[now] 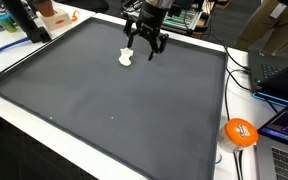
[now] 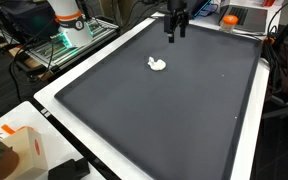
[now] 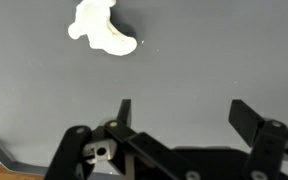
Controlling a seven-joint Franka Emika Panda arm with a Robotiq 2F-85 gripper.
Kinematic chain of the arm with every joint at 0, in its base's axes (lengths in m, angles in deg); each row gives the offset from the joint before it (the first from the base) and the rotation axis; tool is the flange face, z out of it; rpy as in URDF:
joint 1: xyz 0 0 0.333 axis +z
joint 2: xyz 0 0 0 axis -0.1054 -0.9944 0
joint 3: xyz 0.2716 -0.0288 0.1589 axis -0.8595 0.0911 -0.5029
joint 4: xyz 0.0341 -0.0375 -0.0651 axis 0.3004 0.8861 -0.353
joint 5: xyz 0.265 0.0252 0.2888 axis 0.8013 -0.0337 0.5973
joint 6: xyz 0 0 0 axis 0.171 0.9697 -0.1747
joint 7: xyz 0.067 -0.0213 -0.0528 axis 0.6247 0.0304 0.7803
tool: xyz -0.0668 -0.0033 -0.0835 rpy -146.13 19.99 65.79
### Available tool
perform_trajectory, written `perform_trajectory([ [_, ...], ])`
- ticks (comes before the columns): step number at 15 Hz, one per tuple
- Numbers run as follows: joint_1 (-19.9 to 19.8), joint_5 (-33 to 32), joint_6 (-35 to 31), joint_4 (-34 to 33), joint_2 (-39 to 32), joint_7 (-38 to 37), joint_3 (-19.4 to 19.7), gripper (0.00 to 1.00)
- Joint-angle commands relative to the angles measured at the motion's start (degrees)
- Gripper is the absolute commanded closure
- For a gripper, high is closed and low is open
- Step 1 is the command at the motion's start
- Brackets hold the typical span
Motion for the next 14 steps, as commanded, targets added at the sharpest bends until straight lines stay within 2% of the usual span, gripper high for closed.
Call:
perform_trajectory([
  [1, 4.42, 1.65, -3.69, -6.79, -3.35, 4.30, 3.71, 0.00],
  [6, 10.73, -0.81, -5.68, -11.33, -6.50, 6.65, 8.69, 0.00],
  [9, 13.78, -0.44, -11.66, -15.54, -10.21, 8.15, 11.46, 0.00],
  [10, 18.68, 4.51, -7.37, -12.12, -7.69, 9.08, 20.57, 0.00],
  [14, 24.76, 9.25, -8.77, -15.53, -11.61, 13.58, 30.61, 0.00],
])
